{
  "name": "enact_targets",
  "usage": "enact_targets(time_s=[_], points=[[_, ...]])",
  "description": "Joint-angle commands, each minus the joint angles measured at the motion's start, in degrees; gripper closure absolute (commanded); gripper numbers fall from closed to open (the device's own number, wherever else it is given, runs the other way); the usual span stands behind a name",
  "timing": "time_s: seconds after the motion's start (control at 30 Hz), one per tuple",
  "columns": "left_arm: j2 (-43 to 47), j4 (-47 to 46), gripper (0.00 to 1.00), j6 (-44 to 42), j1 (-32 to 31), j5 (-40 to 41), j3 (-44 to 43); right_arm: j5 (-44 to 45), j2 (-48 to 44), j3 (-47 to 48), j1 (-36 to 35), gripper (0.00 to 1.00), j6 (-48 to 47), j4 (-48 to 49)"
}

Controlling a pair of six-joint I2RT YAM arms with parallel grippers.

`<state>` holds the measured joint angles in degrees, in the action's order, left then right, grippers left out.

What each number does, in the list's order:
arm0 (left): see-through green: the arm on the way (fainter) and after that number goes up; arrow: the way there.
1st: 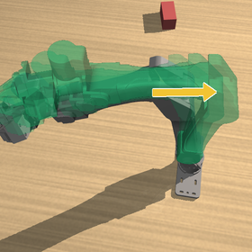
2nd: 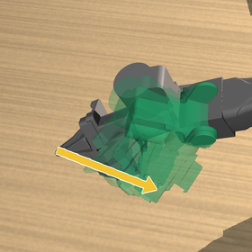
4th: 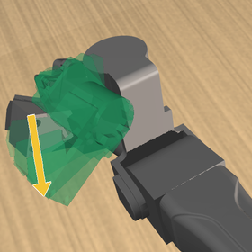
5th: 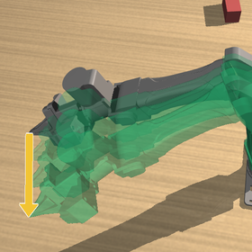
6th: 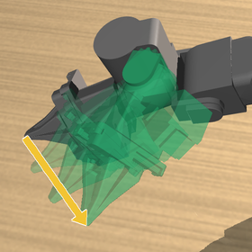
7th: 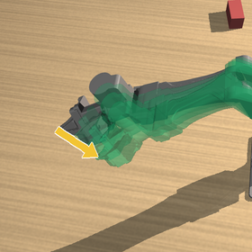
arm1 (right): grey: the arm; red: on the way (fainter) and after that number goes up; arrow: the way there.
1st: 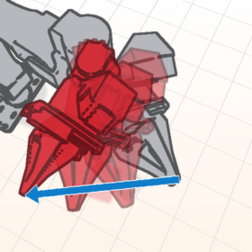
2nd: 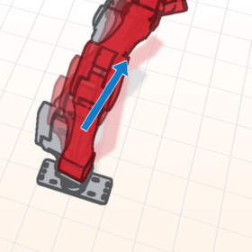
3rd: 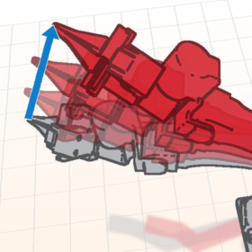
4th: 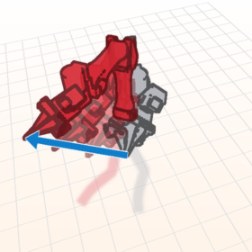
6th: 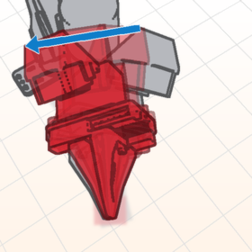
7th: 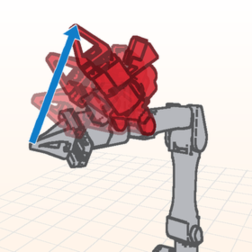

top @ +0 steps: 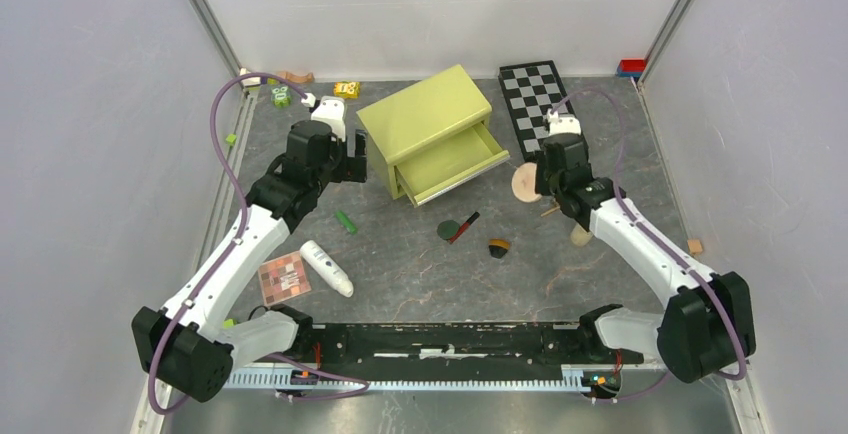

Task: Organize the makeup
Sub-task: Pick up the makeup tool from the center of the board, then place the makeup tool in the drawer.

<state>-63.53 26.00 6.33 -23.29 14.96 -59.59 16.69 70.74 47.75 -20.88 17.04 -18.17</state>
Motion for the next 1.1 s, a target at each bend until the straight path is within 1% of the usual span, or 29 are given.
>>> enact_targets(time_s=[0.0,0.17,0.33,0.63,0.8,1.07], points=[[-0.50,-1.92,0.00,-1.49,-0.22,0.77,-0.54,4.30,-2.01,7.40,0.01,0.98,-3.13,-0.84],[-0.47,-1.92,0.00,-1.49,-0.19,0.86,-0.52,1.94,-1.92,12.91,-0.12,0.99,-3.22,0.24],[-0.50,-1.92,0.00,-1.49,-0.22,0.78,-0.52,-5.66,-1.34,15.34,-0.26,0.99,-0.10,4.66],[-0.23,-1.83,0.00,-1.49,-0.24,0.82,-0.44,-19.59,6.34,15.86,-0.38,0.99,9.39,12.83],[-0.47,-1.74,0.00,-1.49,-0.18,0.70,-0.52,-22.35,10.06,16.43,-0.64,0.99,11.67,14.56],[-0.52,-1.74,0.00,-1.54,-0.18,0.42,-0.55,-24.43,14.77,18.16,-1.51,0.99,11.76,15.12]])
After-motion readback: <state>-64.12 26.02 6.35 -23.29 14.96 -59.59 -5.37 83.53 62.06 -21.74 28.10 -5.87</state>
